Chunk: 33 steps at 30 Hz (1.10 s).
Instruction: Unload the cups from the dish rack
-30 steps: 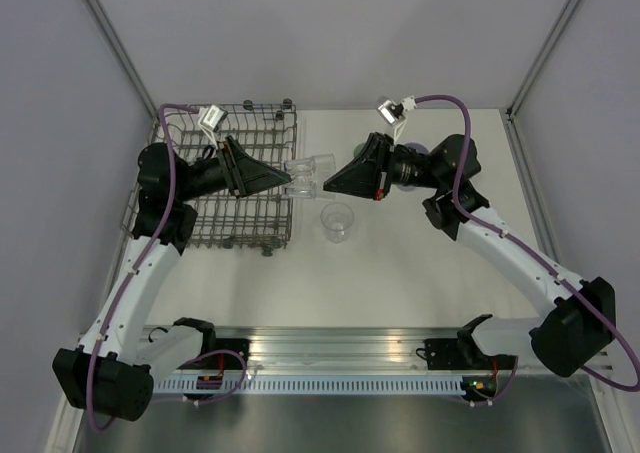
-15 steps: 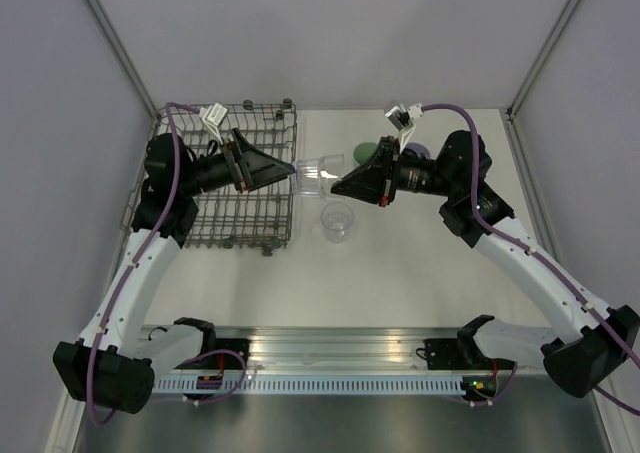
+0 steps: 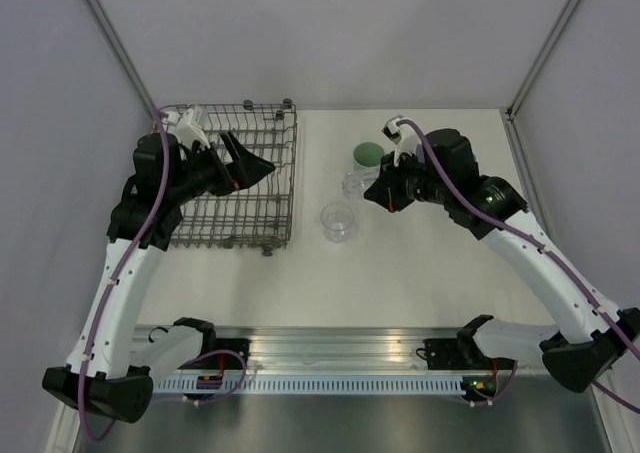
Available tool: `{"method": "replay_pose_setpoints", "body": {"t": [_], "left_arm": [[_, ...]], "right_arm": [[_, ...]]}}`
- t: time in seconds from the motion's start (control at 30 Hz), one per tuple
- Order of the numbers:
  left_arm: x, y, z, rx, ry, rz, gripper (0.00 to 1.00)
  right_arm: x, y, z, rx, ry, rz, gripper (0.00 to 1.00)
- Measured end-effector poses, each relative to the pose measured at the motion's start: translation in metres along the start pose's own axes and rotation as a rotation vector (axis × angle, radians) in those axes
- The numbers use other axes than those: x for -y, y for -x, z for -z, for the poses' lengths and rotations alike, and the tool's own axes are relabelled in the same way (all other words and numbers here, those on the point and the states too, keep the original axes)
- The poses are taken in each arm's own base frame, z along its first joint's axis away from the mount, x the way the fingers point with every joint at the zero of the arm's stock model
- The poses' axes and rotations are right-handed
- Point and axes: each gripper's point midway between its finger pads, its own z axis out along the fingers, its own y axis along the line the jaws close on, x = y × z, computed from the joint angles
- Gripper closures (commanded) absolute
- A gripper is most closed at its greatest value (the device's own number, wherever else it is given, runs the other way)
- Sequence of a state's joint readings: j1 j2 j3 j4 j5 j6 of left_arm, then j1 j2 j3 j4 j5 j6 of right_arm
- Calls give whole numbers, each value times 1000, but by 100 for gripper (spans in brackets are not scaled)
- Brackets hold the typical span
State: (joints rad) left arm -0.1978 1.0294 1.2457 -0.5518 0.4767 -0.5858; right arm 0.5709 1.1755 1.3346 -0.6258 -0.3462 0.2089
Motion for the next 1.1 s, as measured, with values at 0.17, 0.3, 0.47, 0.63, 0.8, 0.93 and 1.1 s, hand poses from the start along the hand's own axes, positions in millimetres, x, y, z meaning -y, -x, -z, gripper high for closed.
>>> {"method": "replay_pose_setpoints", "body": {"t": [0.17, 0.3, 0.47, 0.63, 0.8, 0.93, 1.1], "left_arm": [[-20, 3, 18, 31, 145, -78, 0], [-38, 3, 34, 47, 260, -135, 0], [-55, 0, 51, 68, 362, -187, 0], [-71, -11, 59, 57, 424, -201, 0], [-83, -16, 58, 40, 464, -204, 0], [-84, -15, 59, 43, 473, -210, 0], [-85, -15, 59, 43, 478, -213, 0]], "right_arm": [[29, -38, -17, -184, -188, 46, 100], [49, -69, -30, -338, -310, 91, 100], [70, -96, -39, -470, -400, 124, 99], [88, -118, -49, -578, -457, 144, 100], [99, -135, -62, -646, -475, 159, 100], [105, -146, -72, -693, -478, 166, 99], [112, -162, -86, -754, -471, 171, 99]]}}
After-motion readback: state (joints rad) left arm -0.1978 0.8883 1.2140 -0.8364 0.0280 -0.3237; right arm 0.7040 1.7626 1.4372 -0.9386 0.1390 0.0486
